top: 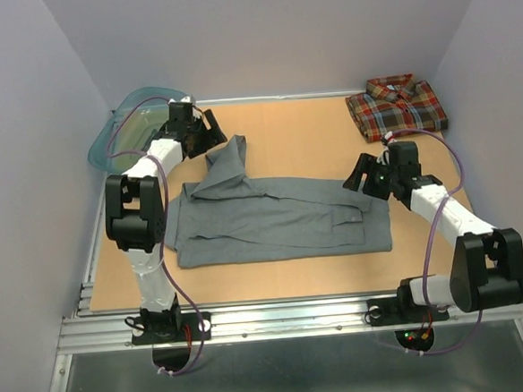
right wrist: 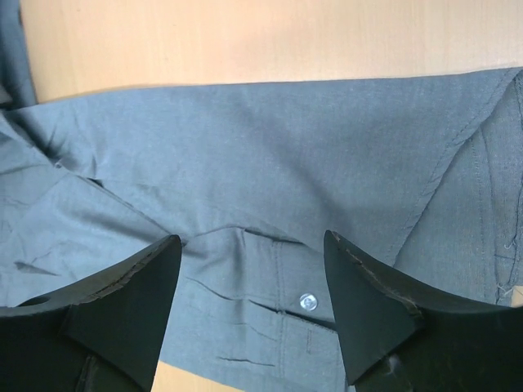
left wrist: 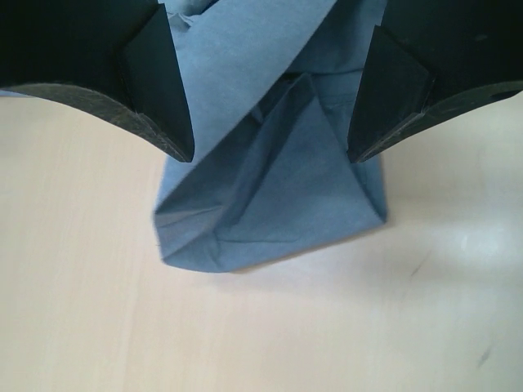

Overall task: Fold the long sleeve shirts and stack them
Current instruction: Fold the shirt

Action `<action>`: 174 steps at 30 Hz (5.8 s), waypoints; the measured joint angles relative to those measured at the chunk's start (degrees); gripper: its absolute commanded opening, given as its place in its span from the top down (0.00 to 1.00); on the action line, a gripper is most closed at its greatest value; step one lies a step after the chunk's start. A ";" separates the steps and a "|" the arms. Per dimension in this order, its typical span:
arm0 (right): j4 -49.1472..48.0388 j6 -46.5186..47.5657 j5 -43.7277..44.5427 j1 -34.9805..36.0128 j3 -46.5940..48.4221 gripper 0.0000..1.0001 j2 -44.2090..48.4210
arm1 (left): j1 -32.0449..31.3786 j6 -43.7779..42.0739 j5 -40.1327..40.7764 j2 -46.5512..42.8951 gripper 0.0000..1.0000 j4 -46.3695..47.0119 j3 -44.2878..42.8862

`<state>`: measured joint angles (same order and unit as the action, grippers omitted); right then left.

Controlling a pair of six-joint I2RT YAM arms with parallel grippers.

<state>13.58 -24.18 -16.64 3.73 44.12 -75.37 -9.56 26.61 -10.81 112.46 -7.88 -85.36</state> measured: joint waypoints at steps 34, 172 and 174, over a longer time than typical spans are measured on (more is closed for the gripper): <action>2.80 -1.53 -3.34 0.00 -4.57 0.24 11.10 | -10.84 -24.20 3.98 0.79 1.00 2.99 -5.55; 29.59 -12.85 -5.97 31.63 7.41 0.99 11.41 | -1.95 2.40 8.17 -27.19 0.04 9.99 39.15; 29.66 -14.10 -2.49 31.61 10.27 0.99 9.01 | -1.95 1.75 9.73 -27.91 0.04 9.86 39.12</action>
<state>43.24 -38.28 -19.14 35.33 54.39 -66.37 -11.51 28.36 -1.08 84.55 1.98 -46.24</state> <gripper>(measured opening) 0.013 0.956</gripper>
